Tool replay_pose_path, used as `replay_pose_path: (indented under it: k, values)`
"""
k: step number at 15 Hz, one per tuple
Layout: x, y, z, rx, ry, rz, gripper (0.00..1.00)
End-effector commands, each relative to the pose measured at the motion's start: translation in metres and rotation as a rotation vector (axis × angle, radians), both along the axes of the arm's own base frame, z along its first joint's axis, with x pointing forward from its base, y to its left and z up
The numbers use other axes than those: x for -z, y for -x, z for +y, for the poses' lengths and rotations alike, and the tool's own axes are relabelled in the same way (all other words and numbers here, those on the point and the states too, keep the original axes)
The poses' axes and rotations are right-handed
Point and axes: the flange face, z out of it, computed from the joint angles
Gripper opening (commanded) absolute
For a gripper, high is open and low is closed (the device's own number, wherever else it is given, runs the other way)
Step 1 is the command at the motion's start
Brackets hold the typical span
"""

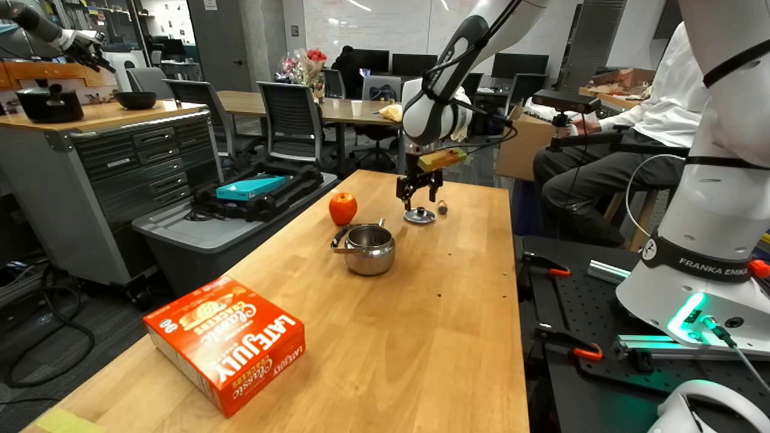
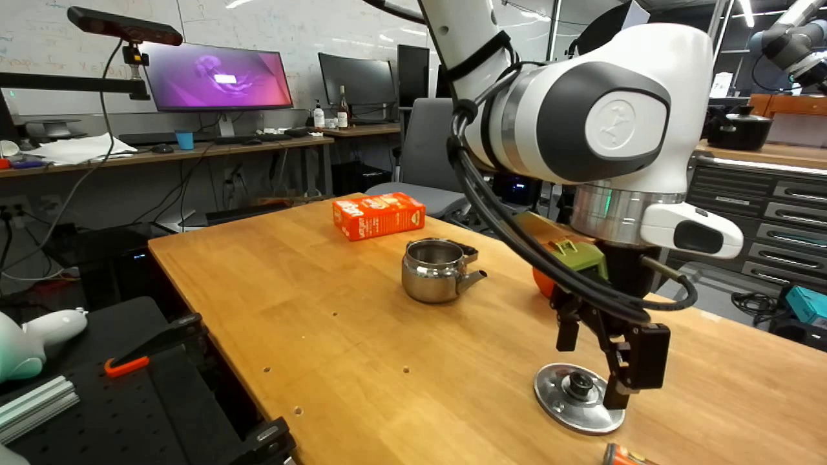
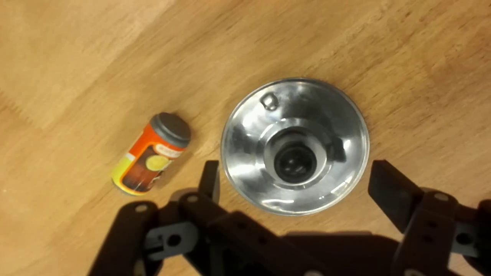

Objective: Put the lid on the tea pot.

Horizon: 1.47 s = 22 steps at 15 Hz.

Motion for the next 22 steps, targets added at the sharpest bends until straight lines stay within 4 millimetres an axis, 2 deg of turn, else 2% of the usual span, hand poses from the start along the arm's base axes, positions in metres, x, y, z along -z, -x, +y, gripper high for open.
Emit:
replay_pose_path:
  k: [1,2,5,11,13,16,22]
  values:
    - [0.003,-0.005,0.004,-0.031,0.009,0.017,0.87]
    - [0.003,-0.005,0.005,-0.032,0.011,0.017,0.75]
    - [0.005,-0.005,0.006,-0.035,0.012,0.020,0.49]
    - [0.007,-0.004,0.005,-0.031,0.018,0.021,0.05]
    - [0.006,-0.004,0.005,-0.031,0.017,0.020,0.08]
    - [0.002,-0.005,0.006,-0.022,0.020,0.016,0.07]
    - [-0.021,-0.007,0.020,-0.036,0.025,-0.014,0.07]
